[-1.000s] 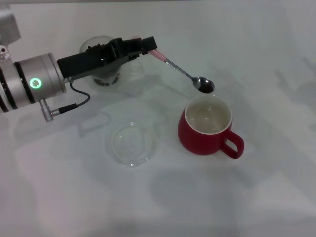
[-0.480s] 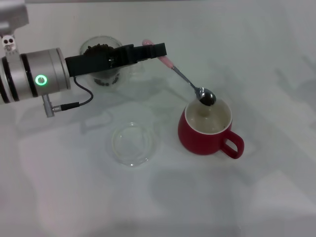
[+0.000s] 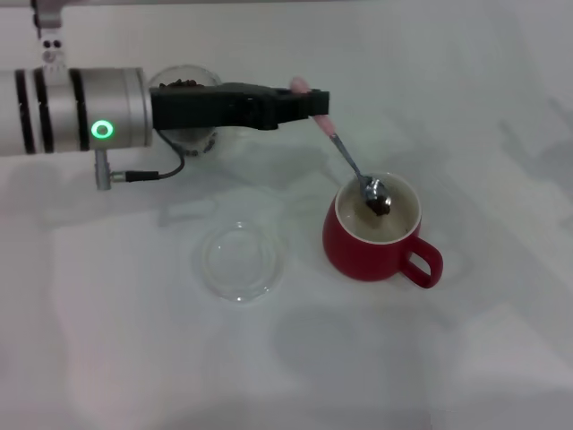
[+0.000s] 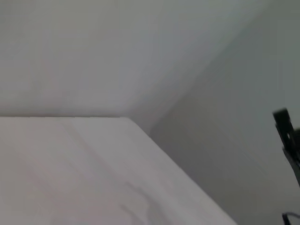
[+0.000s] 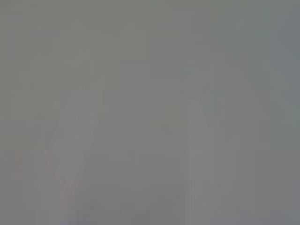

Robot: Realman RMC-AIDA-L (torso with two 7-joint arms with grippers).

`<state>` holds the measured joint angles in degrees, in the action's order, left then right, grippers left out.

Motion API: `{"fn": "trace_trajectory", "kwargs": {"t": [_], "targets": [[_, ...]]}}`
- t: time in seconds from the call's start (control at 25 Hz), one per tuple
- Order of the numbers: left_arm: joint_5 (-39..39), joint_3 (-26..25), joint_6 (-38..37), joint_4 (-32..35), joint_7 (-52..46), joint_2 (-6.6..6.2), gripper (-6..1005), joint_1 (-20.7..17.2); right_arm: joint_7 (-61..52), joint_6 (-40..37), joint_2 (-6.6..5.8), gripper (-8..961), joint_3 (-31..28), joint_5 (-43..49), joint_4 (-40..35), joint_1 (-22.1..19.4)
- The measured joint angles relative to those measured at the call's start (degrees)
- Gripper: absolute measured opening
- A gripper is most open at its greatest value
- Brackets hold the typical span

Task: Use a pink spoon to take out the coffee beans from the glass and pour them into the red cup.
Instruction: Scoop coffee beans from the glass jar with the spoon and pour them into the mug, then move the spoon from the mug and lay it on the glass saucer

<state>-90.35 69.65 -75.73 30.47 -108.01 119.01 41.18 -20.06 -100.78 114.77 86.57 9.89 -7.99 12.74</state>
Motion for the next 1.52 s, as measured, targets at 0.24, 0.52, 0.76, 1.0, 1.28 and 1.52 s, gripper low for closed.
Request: {"fn": "trace_trajectory", "kwargs": {"t": [0.24,0.52,0.76,1.0,1.28,1.52], "targets": [[-0.12,4.62,0.87,5.20,0.58,-0.01,130,0.11,0.02,1.23,0.00,871,-0.06,0.00,0.10,0.97],[-0.68,5.35,0.80,8.53,-0.06,-0.01,133,-0.24,0.02,2.33,0.00,871,-0.39,0.01,-0.19,1.57],[-0.36,4.78,-0.07,13.73,-2.94,-0.40,138,-3.40,-0.10,2.45,0.00,871,-0.90,0.03,-0.19,1.77],[-0.36,3.95,-0.50,24.14,-7.91,-1.39,143,-11.74,-0.40,2.55,0.05,871,-3.62,-0.03,-0.05,1.78],[-0.61,-1.06,-2.54,24.22,-9.64,-2.39,148,-18.22,-5.17,3.28,0.09,871,-9.61,-0.13,0.34,1.57],[-0.73,-2.31,-3.14,22.27,-9.48,-3.41,153,-23.22,-6.64,5.64,0.09,871,-12.44,-0.14,-0.02,1.59]]}}
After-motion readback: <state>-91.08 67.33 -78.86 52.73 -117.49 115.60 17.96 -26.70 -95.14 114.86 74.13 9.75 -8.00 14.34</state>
